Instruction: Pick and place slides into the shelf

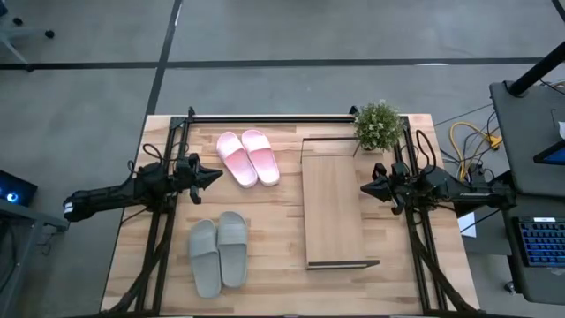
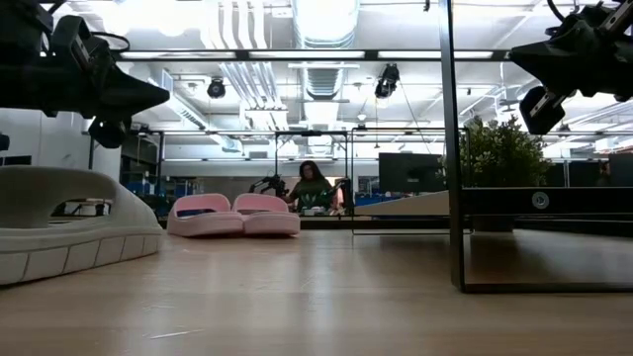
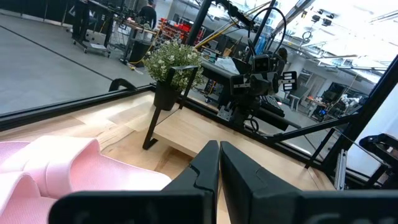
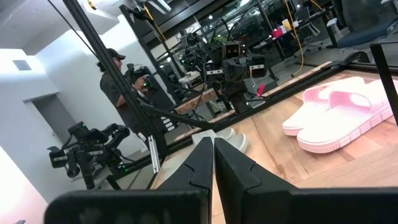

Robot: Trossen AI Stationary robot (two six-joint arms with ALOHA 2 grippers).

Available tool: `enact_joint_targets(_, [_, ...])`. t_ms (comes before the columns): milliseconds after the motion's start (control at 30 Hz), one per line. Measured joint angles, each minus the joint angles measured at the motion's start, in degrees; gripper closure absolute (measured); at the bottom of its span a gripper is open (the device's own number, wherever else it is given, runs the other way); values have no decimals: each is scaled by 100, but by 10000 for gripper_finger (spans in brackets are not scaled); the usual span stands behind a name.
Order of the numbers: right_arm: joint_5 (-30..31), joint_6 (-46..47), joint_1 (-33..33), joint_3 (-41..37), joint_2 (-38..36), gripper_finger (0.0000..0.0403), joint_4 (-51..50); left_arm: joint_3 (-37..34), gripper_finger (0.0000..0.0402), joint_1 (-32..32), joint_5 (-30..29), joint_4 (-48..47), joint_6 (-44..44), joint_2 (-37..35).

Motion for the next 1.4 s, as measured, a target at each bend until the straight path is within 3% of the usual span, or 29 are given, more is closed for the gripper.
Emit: enact_joint_targets(1400, [0, -13, 1, 0, 0, 394, 13, -1, 402, 0, -8, 203, 8, -1])
